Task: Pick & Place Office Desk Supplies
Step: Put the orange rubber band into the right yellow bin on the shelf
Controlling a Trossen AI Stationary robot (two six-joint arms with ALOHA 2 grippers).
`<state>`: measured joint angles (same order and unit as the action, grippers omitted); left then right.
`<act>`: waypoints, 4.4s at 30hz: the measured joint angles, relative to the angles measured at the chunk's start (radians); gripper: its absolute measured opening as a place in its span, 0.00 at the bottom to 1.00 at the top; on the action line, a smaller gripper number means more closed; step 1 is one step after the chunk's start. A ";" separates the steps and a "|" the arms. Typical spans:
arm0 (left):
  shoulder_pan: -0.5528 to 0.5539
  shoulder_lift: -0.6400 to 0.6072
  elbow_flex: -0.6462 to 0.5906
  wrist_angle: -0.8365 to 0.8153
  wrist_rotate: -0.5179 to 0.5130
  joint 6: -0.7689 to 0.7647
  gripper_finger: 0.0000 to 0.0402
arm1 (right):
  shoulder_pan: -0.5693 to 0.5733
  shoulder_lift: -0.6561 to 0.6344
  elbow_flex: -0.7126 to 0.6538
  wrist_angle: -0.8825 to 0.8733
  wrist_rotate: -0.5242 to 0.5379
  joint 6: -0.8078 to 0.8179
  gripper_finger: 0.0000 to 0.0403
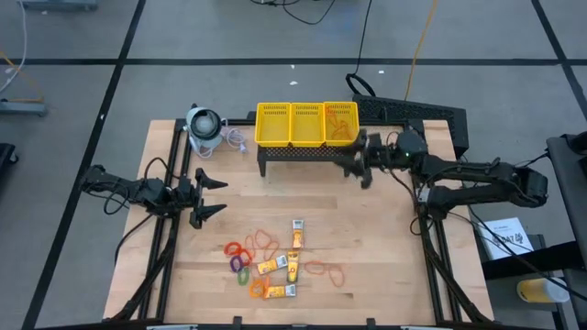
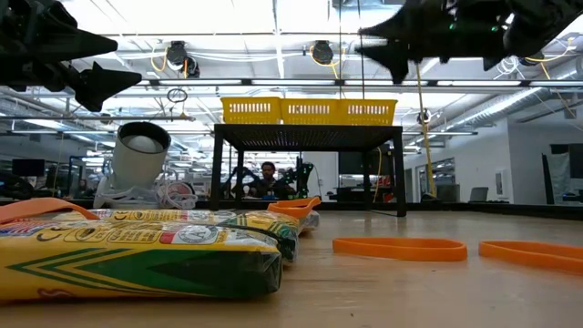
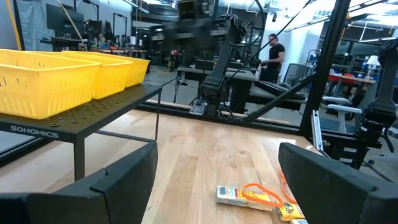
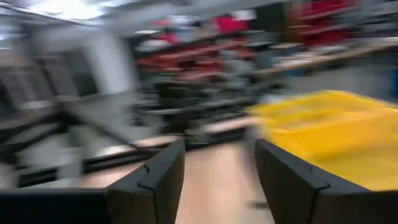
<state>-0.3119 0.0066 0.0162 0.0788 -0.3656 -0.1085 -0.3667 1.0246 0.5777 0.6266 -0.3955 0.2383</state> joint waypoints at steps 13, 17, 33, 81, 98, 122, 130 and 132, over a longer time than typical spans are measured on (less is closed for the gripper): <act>0.000 0.000 0.000 0.000 0.000 0.000 0.85 | 0.551 0.001 0.000 -0.050 0.065 -0.165 0.46; 0.000 0.000 0.000 0.000 0.000 0.000 0.85 | 0.712 0.042 0.001 -0.162 0.354 -0.248 0.52; 0.000 0.000 0.000 0.000 0.000 0.000 0.85 | 0.862 0.471 0.143 -0.507 0.521 -0.120 0.52; 0.000 0.000 0.000 0.000 0.000 0.000 0.85 | 0.822 0.756 0.309 -0.828 0.462 -0.206 0.00; 0.000 0.000 0.000 0.000 0.000 0.000 0.85 | 0.681 0.428 0.256 -0.873 0.690 -0.221 0.00; 0.000 0.000 0.000 0.000 0.000 0.000 0.85 | 0.463 0.064 -0.188 -0.143 0.735 -0.250 0.00; 0.000 0.000 0.000 0.000 0.000 0.000 0.85 | 0.415 0.064 -0.220 -0.050 0.732 -0.294 0.00; 0.000 0.000 0.000 0.000 0.000 0.000 0.85 | 0.404 0.064 -0.220 -0.045 0.732 -0.307 0.00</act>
<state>-0.3119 0.0067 0.0158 0.0792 -0.3656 -0.1085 0.0372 1.0885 0.3576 0.5815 0.3363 -0.0690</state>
